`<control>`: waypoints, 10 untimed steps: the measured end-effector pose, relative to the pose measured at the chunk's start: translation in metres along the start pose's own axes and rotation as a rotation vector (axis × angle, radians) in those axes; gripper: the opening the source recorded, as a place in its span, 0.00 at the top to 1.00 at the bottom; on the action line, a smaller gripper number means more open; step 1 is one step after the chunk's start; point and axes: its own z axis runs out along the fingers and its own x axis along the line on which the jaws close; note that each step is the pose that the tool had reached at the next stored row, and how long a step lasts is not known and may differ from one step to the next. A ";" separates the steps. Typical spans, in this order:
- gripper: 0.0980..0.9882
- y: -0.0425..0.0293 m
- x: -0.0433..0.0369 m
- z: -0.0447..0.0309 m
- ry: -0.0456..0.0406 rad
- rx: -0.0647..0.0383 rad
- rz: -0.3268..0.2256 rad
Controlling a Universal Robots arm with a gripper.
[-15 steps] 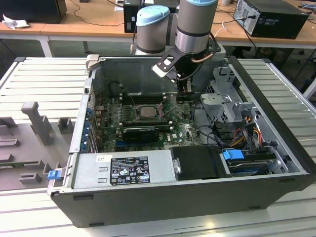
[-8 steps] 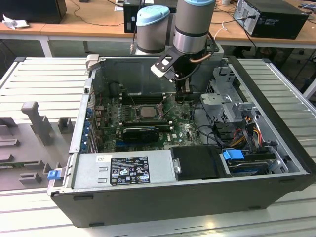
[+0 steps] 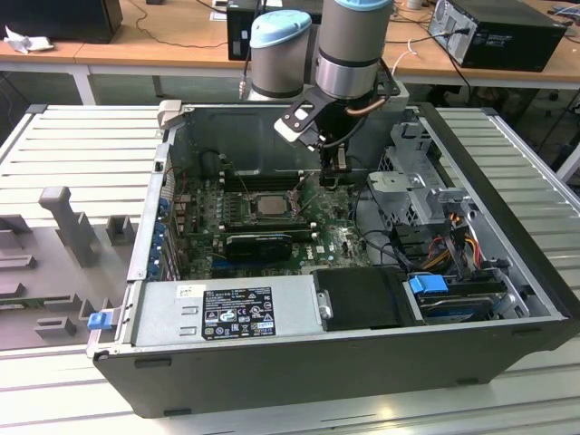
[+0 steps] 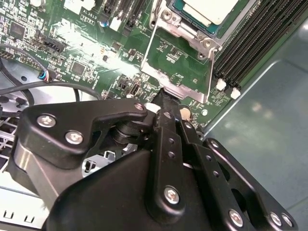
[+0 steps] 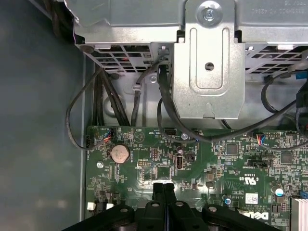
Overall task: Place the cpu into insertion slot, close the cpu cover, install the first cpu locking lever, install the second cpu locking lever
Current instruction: 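Close the cpu cover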
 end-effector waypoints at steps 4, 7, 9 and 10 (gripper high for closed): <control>0.99 -0.0016 0.0000 -0.0001 0.0000 0.000 0.000; 0.99 -0.0024 0.0000 0.0000 0.0000 0.000 0.000; 0.99 -0.0027 0.0000 0.0000 0.0000 0.000 0.000; 0.99 -0.0029 0.0000 0.0000 0.0000 0.000 0.000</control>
